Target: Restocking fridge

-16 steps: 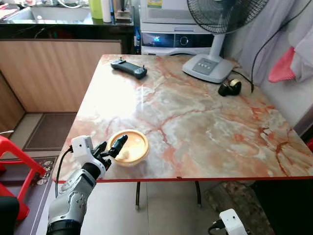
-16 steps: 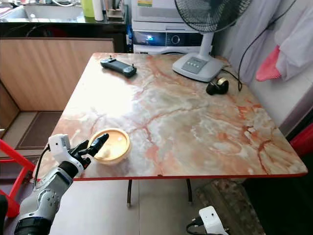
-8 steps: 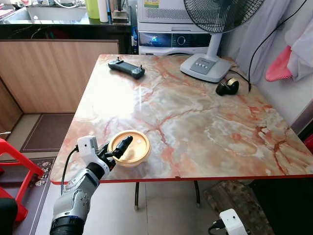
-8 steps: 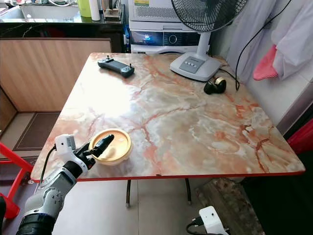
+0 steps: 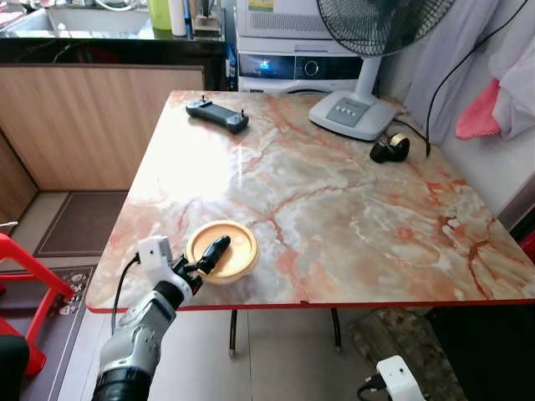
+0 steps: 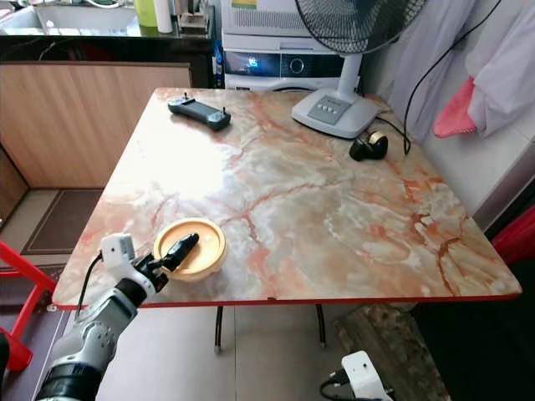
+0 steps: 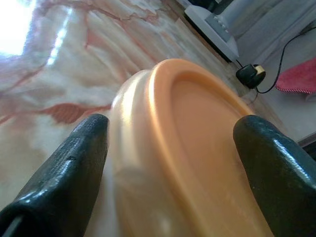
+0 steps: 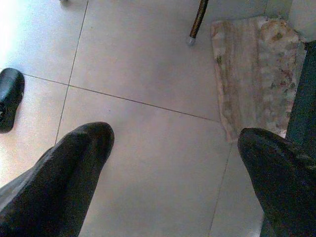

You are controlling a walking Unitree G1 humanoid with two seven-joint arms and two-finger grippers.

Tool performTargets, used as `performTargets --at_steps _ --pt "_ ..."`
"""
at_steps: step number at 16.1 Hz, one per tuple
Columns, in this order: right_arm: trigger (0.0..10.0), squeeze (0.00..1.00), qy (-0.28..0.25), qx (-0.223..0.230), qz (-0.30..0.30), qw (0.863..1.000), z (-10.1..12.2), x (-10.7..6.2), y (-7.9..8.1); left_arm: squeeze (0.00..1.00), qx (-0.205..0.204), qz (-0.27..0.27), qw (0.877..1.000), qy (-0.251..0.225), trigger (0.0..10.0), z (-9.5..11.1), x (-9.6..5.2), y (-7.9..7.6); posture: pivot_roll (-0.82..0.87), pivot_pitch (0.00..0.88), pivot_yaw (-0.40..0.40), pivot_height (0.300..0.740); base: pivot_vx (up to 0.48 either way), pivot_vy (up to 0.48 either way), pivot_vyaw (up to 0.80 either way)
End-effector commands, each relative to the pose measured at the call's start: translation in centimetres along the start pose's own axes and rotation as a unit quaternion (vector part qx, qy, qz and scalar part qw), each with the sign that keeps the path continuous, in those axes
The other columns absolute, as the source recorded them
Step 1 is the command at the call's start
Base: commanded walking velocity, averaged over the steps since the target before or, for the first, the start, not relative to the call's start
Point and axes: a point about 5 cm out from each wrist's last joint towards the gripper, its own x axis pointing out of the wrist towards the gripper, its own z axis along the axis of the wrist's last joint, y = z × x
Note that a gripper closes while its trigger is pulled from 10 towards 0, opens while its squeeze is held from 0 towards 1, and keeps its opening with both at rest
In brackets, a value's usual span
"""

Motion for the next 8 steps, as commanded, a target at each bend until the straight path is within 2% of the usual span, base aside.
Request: performTargets --at_steps 1,2,8 --pt "10.0 0.00 -0.001 -0.002 -0.003 1.000 0.02 -0.07 -0.35 0.00 0.005 -0.003 1.000 -0.002 2.1 0.01 0.41 -0.18 0.06 0.000 -0.094 0.740 0.000 0.000 0.00" --pt "10.0 0.00 -0.001 -0.001 -0.004 1.000 0.04 -0.07 -0.34 0.00 0.007 0.002 1.000 -0.003 0.0 0.02 0.51 -0.09 0.05 0.000 -0.094 0.740 0.000 0.000 0.00" --pt "10.0 0.00 -0.001 -0.003 -0.003 1.000 0.24 -0.03 -0.31 0.00 0.006 -0.001 1.000 -0.010 0.0 0.09 1.05 -0.19 0.05 0.000 -0.096 0.740 0.000 0.000 0.00"
